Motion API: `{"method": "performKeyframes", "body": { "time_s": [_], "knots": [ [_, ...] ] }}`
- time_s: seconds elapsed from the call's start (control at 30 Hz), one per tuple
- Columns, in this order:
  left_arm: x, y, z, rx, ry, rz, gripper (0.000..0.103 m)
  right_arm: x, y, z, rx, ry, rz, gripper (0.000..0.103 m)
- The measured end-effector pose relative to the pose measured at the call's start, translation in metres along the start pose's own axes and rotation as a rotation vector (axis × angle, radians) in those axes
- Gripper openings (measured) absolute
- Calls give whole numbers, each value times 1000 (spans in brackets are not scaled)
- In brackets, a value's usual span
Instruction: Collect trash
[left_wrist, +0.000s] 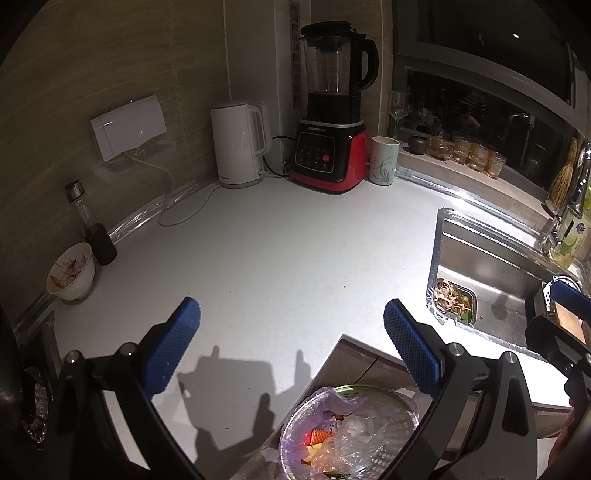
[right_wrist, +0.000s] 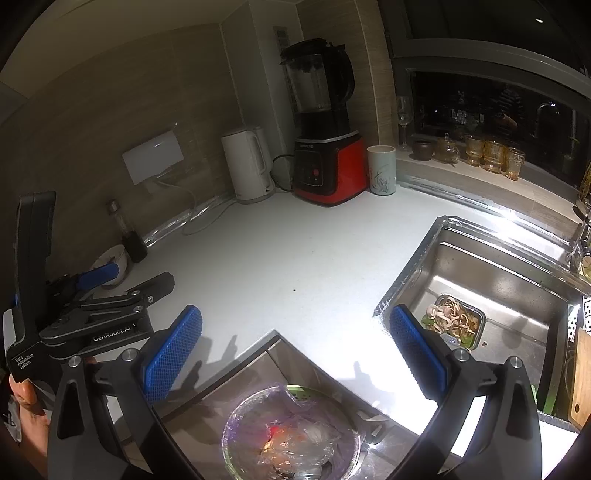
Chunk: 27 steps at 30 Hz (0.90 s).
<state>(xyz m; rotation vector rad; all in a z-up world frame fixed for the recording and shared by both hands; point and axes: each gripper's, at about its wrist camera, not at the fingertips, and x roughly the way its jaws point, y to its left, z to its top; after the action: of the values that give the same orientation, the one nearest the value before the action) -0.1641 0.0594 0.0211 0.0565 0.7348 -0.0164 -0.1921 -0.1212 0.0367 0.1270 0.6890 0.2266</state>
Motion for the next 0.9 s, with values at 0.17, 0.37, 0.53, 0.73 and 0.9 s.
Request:
{"method": "performKeyframes", "body": {
  "time_s": [0.17, 0.37, 0.53, 0.73, 0.9],
  "knots": [
    [1, -2, 1, 16, -2, -2, 95, 1, 1, -1, -2, 6, -1, 101],
    [-1, -8, -2, 75, -63, 26, 95, 4, 4, -1, -1, 14, -9, 101],
    [-2, -13, -2, 83, -104, 56, 95, 6, 3, -2, -7, 18, -17, 101],
    [-4, -13, -1, 66, -131, 55, 95, 7, 3, -2, -9, 23, -16, 101],
    [-3, -14, 1, 69, -121, 33, 95, 8, 3, -1, -12, 24, -17, 101]
  ]
}}
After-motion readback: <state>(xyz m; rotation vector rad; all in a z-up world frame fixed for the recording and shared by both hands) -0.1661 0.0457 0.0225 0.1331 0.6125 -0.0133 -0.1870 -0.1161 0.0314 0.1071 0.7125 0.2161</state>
